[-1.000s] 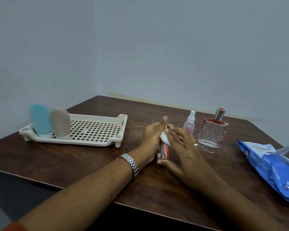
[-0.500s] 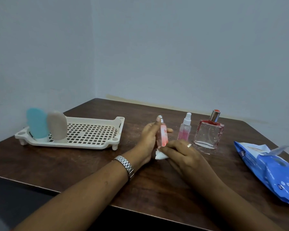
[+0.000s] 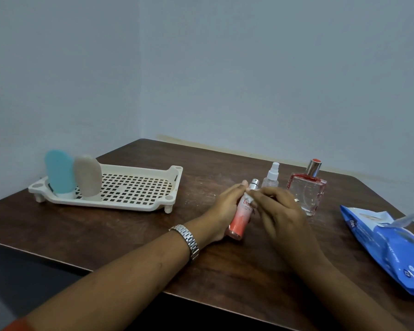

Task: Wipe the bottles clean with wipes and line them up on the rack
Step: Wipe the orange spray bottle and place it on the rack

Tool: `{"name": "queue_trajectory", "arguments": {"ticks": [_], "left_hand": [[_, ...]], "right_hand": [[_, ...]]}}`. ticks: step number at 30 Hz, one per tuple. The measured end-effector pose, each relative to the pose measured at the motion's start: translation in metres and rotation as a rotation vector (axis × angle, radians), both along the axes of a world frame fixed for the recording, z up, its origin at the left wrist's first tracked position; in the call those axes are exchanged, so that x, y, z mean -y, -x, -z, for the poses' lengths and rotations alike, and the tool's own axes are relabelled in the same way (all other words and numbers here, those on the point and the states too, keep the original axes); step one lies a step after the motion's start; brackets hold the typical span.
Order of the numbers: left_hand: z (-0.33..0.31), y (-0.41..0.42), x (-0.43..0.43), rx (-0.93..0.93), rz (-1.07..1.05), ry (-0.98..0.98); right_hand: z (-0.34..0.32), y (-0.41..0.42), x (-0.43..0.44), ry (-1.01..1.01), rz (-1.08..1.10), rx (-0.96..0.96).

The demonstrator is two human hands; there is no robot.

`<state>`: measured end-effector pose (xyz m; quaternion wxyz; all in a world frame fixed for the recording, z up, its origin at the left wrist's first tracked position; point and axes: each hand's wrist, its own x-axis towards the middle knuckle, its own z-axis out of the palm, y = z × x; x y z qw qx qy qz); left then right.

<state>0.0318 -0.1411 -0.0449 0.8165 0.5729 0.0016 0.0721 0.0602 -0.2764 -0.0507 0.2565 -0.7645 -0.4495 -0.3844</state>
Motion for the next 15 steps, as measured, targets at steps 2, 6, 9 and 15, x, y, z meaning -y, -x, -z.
{"name": "queue_trajectory", "arguments": {"ticks": [2, 6, 9, 15], "left_hand": [[0.0007, 0.0013, 0.0007, 0.014, 0.016, -0.020], [0.0023, 0.0039, -0.0001, 0.075, 0.033, -0.094], [0.0036, 0.0040, 0.0009, 0.118, 0.041, -0.136], [0.0064, 0.0001, 0.0019, 0.205, 0.047, -0.220]], "right_hand": [[-0.0004, -0.0002, 0.0002, -0.022, 0.031, -0.023], [-0.0003, 0.0003, -0.0001, -0.037, 0.058, -0.065], [-0.0023, 0.0024, -0.0005, -0.066, 0.069, -0.074], [-0.0059, -0.0013, 0.0019, -0.130, 0.065, -0.103]]}}
